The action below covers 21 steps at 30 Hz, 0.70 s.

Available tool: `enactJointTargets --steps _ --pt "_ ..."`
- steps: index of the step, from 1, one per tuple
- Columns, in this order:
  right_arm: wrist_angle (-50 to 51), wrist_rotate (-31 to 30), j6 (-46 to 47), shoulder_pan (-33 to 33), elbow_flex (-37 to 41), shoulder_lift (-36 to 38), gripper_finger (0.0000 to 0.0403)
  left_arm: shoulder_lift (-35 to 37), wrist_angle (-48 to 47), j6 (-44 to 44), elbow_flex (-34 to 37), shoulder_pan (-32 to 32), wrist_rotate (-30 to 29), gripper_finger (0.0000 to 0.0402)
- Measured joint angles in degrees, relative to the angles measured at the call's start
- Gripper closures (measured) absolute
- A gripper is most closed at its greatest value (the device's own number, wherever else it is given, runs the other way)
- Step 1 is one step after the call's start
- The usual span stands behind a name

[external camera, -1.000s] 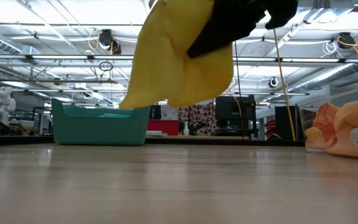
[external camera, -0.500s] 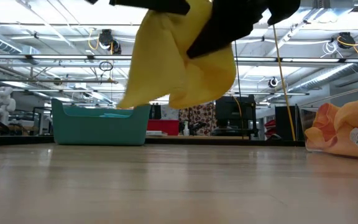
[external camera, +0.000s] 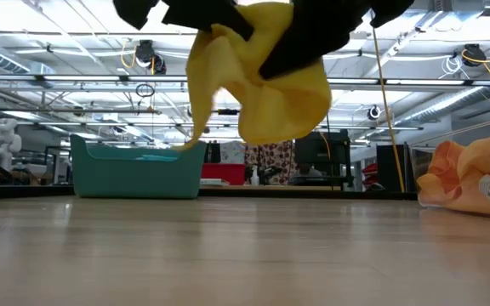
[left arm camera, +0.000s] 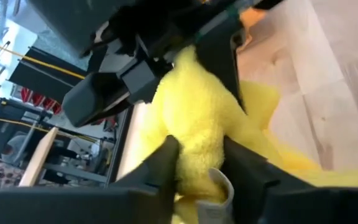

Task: Sort microfiber towel by color & place in baskets
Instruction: Put the yellow microfiber cloth into the gray bin

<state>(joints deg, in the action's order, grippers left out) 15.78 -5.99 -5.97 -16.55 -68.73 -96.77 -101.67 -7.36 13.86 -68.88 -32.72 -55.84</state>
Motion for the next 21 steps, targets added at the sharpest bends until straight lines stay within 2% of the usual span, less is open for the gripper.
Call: enactJointTargets --steps 4,5,11,16,21 --pt "1.17 0.06 0.69 -0.03 0.00 0.00 0.0289 0.00 -2.18 -0.10 0.00 0.09 -0.19 0.0374" --pt "1.42 0.07 0.78 -0.03 0.00 0.00 0.0272 -0.01 -2.56 -0.13 0.00 -0.04 -0.19 0.0383" --pt "5.62 -2.45 1.34 -0.14 -0.02 0.04 0.0178 2.25 -5.88 -2.13 0.00 -3.79 -0.15 0.0384" --pt "10.29 -2.81 3.80 -0.23 -0.02 0.04 0.0134 8.38 -17.67 -16.03 0.00 -8.95 0.91 0.0384" --pt "11.60 -2.91 4.96 -1.02 -0.02 0.04 0.0123 14.00 -32.99 -36.36 0.00 -15.17 8.54 0.0385"
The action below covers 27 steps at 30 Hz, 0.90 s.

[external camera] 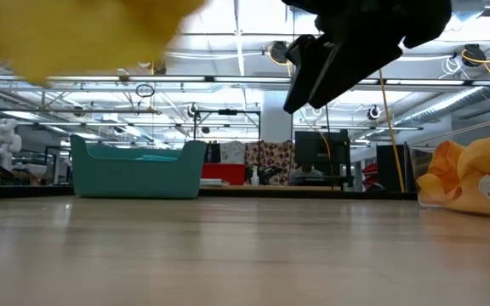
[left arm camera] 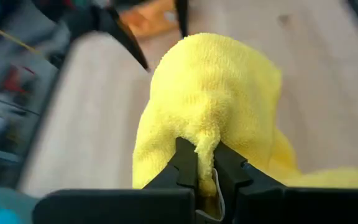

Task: Sort microfiber towel by color & place in baskets
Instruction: Put the yellow microfiber cloth into the gray bin

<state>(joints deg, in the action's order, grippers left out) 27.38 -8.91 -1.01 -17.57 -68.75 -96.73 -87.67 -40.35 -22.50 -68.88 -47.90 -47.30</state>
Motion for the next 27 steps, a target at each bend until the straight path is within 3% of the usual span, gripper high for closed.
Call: enactJointTargets --steps 10,16,20,27 --pt "-0.31 0.00 0.39 -2.24 0.00 0.00 0.0122 7.24 -11.53 -26.81 -0.08 -14.41 8.77 0.0386" --pt "-1.07 -0.07 0.39 -2.48 0.00 0.00 0.0122 6.44 -22.71 -53.06 -0.09 -20.55 13.69 0.0386" --pt "-1.05 -0.09 0.39 -2.47 0.00 0.00 0.0122 4.00 -24.54 -64.14 -0.07 -23.06 15.23 0.0386" --pt "-3.34 -0.09 0.27 -2.46 1.04 0.02 0.0122 -1.37 -26.25 -76.24 -0.05 -23.31 32.42 0.0386"
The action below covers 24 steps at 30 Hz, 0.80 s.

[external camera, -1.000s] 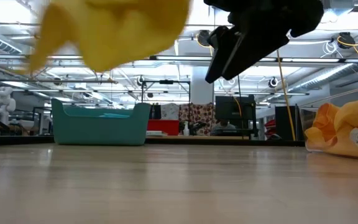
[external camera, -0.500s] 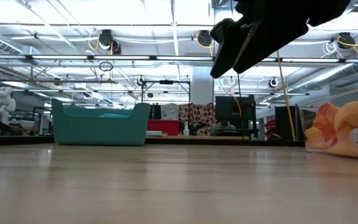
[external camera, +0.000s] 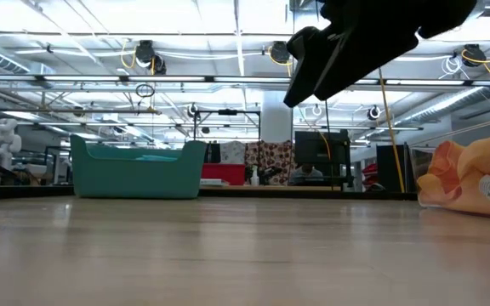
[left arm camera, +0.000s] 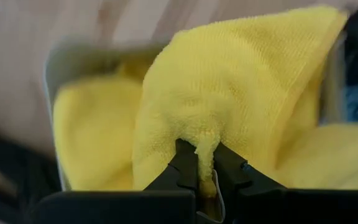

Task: Sort microfiber towel by color & place in baskets
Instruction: Put the yellow microfiber cloth into the gray bin

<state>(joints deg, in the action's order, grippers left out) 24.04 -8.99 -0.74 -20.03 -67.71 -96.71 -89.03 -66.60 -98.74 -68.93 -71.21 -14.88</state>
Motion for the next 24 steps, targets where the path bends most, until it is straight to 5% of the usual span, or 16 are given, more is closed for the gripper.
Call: enactJointTargets --steps 7,14,24 --pt "-1.80 0.00 0.53 0.04 2.55 0.02 0.0122 -0.89 0.06 -1.45 0.00 0.63 9.80 0.0386" --pt "-3.11 0.02 0.54 0.04 3.81 0.00 0.0122 0.50 0.06 -0.72 0.00 3.83 11.93 0.0386" --pt "-4.65 0.02 -0.02 0.04 3.81 0.00 0.0122 0.78 0.04 12.23 0.00 14.00 17.75 0.0386"
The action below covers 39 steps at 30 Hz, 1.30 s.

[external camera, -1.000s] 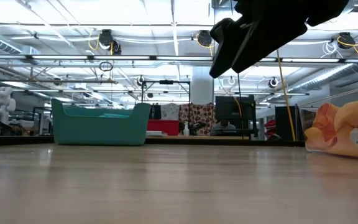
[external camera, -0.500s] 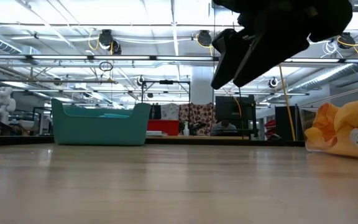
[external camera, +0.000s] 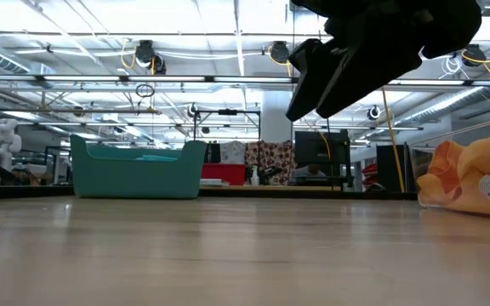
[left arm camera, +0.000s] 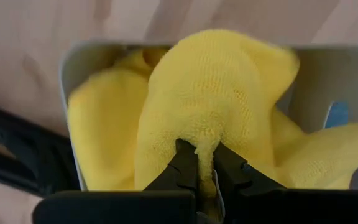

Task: Sort microfiber towel by color & place in baskets
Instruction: Put the yellow microfiber cloth into the gray bin

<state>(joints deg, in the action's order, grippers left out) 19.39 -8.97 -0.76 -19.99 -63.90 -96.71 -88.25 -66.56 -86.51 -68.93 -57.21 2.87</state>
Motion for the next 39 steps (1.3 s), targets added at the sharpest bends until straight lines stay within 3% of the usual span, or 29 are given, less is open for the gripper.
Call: enactJointTargets --steps 6,14,23,31,39 --pt "-0.76 0.00 -0.71 0.00 0.00 0.00 0.0122 0.00 0.10 4.85 0.86 4.76 1.09 0.0386" --pt "-0.25 0.01 -0.78 0.00 0.00 0.00 0.0122 0.00 0.78 0.63 4.86 4.53 2.98 0.0386" --pt "-0.47 0.00 -0.67 0.00 0.00 0.00 0.0122 0.00 12.09 -0.31 11.62 4.20 3.19 0.0382" --pt "-0.47 0.01 -0.56 0.00 -0.02 -0.02 0.0122 0.00 13.43 -2.15 12.33 4.05 -0.50 0.0305" --pt "-0.48 0.02 -0.71 0.00 -0.04 -0.04 0.0122 0.04 13.07 -1.09 11.02 4.07 5.07 0.0249"
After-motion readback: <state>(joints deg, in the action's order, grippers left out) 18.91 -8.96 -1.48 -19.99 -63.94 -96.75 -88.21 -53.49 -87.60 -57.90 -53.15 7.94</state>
